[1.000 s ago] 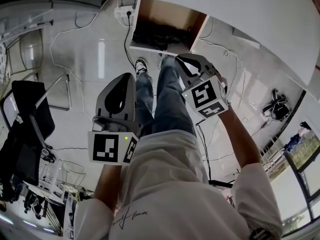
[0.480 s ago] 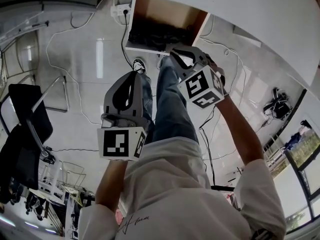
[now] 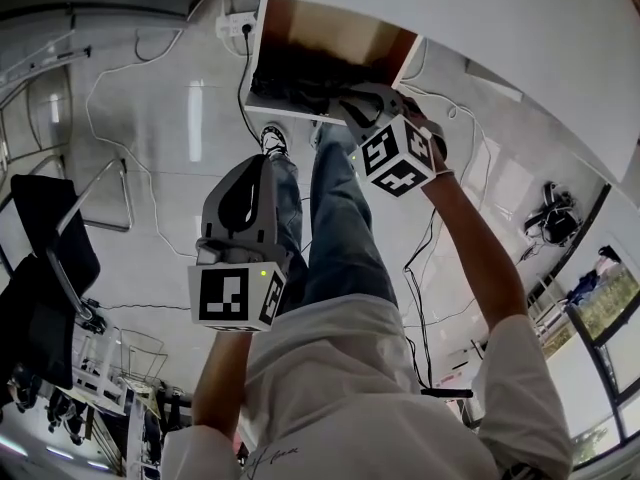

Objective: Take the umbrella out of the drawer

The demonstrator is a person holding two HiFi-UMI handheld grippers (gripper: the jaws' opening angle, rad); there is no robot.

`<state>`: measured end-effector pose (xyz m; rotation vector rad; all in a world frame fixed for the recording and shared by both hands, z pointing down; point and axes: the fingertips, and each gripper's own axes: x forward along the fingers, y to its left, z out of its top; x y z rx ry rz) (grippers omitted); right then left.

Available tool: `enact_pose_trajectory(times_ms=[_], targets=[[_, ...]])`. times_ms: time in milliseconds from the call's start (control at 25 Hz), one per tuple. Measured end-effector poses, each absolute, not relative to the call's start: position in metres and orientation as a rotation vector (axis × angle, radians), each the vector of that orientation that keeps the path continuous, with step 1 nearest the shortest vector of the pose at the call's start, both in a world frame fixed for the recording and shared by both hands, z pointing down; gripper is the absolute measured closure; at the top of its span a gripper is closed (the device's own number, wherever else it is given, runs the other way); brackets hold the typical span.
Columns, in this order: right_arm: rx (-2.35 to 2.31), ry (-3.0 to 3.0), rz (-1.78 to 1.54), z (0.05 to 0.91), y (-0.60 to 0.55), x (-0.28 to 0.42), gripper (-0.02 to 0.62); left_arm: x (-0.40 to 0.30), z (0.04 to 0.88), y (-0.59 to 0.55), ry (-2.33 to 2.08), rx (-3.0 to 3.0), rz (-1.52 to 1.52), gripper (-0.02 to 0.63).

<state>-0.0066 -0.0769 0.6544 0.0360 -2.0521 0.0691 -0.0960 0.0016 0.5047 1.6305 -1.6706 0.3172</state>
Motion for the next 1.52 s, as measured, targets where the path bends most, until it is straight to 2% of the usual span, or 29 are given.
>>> enact_pose_trajectory(times_ms=[1120, 1520], targets=[[-0.354, -1.818, -0.08, 0.788, -0.079, -0.016, 0.314, -0.106, 0.555, 0.0, -1.656, 1.526, 0.265, 0.589], [-0.452, -1.775, -0.116, 0.813, -0.074, -0.023, 0.291, -0.112, 0.568, 0.001, -1.663, 1.483, 0.244, 0.589]])
